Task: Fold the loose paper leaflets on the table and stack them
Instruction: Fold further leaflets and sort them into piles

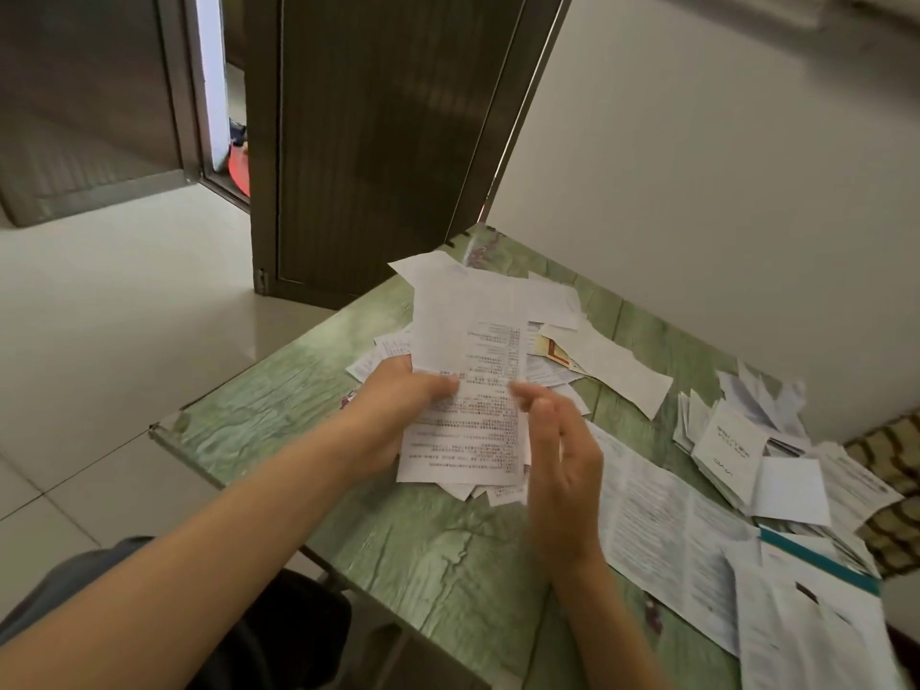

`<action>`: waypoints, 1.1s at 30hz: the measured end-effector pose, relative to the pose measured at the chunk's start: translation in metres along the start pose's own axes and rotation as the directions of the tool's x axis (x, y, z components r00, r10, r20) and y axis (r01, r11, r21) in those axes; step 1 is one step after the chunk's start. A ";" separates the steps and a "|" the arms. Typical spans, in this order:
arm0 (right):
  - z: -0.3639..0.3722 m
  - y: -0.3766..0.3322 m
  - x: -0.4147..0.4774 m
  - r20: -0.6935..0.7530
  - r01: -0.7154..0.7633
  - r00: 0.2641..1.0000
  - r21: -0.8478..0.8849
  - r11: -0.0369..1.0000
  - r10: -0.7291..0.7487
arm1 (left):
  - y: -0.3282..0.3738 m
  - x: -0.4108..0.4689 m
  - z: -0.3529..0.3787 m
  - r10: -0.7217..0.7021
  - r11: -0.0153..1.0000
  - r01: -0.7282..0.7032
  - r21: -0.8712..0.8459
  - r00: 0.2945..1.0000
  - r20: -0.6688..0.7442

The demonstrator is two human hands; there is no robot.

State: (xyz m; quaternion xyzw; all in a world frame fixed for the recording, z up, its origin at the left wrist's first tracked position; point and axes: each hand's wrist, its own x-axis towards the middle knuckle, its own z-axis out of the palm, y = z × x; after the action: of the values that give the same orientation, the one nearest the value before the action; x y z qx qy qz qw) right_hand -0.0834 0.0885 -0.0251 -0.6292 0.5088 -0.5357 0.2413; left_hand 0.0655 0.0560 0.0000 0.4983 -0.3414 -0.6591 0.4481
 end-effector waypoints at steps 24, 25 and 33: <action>-0.032 -0.011 0.015 0.247 -0.444 0.891 0.297 0.845 0.381 | 0.007 -0.008 -0.009 -0.122 0.990 0.105 0.095 0.972 0.200; -0.033 -0.010 0.015 0.249 -0.455 0.885 0.286 0.843 0.393 | 0.007 -0.008 -0.009 -0.095 0.986 0.072 0.147 0.983 0.157; -0.043 -0.008 0.021 0.377 -0.506 0.845 0.329 0.797 0.380 | 0.006 -0.011 -0.013 -0.028 0.961 -0.035 0.275 0.974 0.224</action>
State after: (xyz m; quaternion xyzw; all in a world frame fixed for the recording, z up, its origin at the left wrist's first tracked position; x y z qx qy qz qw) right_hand -0.1216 0.0834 0.0040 -0.4966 0.4756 -0.4601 0.5617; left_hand 0.0808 0.0635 0.0058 0.4775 -0.4799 -0.6562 0.3333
